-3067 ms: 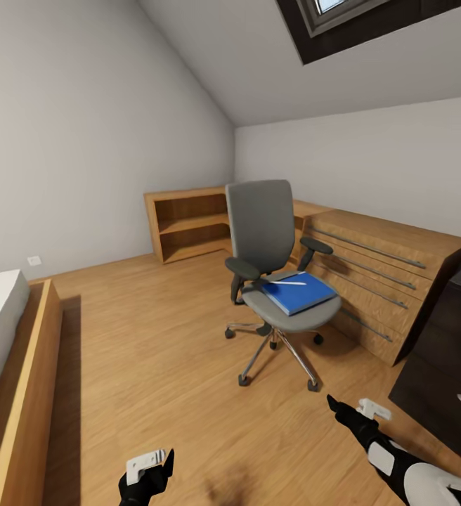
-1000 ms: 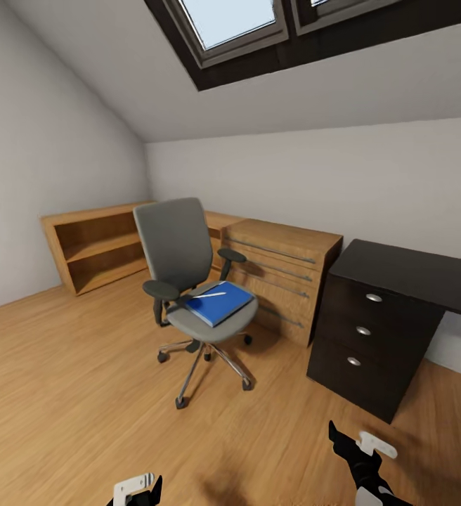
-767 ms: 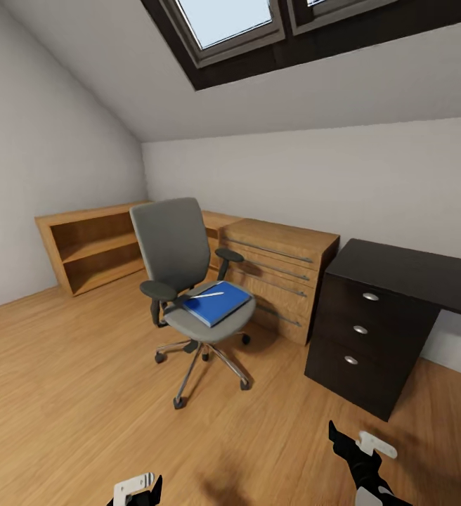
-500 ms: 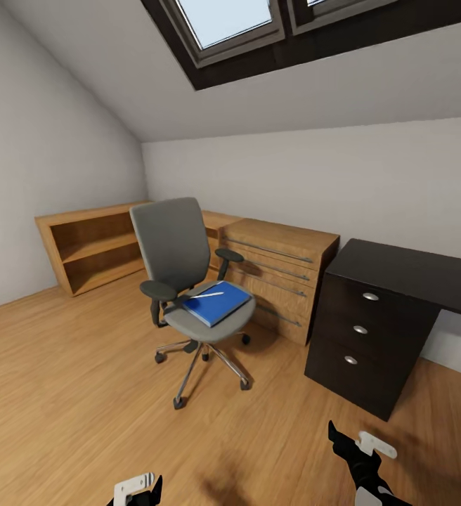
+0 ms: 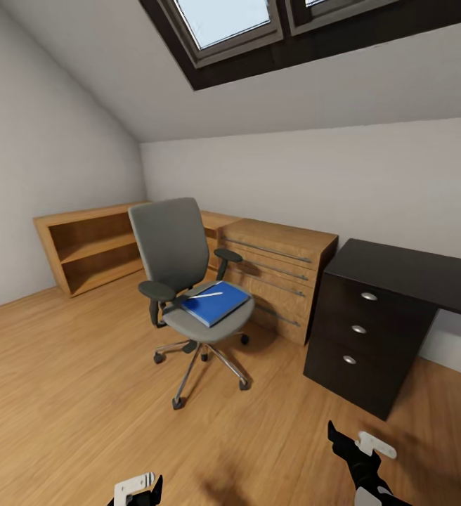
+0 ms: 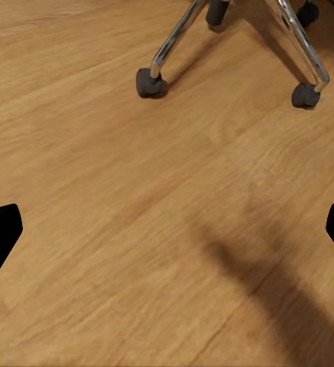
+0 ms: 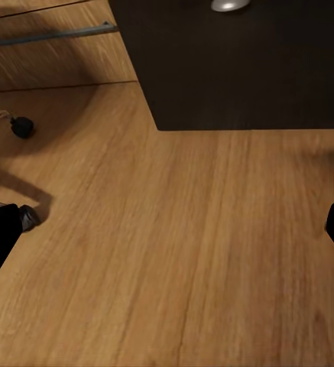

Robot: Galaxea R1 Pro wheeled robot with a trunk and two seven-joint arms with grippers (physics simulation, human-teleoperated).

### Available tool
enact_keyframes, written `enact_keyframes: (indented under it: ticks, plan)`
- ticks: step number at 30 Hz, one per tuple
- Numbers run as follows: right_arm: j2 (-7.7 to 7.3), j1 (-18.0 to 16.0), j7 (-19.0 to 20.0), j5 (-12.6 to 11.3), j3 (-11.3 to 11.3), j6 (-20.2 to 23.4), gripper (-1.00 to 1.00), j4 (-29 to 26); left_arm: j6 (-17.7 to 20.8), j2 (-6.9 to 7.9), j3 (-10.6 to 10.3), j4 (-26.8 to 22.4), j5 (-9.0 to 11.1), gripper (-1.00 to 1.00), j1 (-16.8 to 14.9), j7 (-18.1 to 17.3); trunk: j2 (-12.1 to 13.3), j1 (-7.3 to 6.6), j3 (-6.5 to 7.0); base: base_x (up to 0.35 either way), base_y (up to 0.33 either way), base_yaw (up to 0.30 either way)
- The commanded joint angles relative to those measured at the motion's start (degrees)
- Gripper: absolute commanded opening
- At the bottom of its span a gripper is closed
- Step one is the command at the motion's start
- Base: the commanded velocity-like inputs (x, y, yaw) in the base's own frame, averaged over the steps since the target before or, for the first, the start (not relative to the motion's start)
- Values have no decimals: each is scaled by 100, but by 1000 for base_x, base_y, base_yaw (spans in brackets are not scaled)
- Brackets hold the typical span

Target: In the bedroom, organize the workspace by keeping the computer under the desk, ensuring the monitor is on the desk, placing the keyboard on the desk next to the monitor, placing the mouse on the desk next to the keyboard, moving the folder from the swivel chair onto the desk next to the mouse, stacking the notebook on top of the folder with the pen on top of the notebook, and positioning the swivel chair next to the desk.

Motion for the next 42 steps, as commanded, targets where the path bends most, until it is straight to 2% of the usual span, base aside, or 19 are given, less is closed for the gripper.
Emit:
enact_keyframes:
  ticks: [1, 14, 42]
  plan:
    - [0, -5, 58, -30, -47, -17, 100, 12, -16, 1, -4, 4, 60, 100, -3, -35, -2, -1, -2, 0, 0, -129]
    - [113, -5, 58, -35, -53, -17, 100, 6, -15, 1, -4, 8, 60, 100, -3, -35, -2, -1, 44, 0, 0, -189]
    - [125, -5, 58, -28, -53, -17, 100, 6, -17, 1, -4, 7, 60, 100, -3, -35, -2, -1, 106, 0, 0, -230]
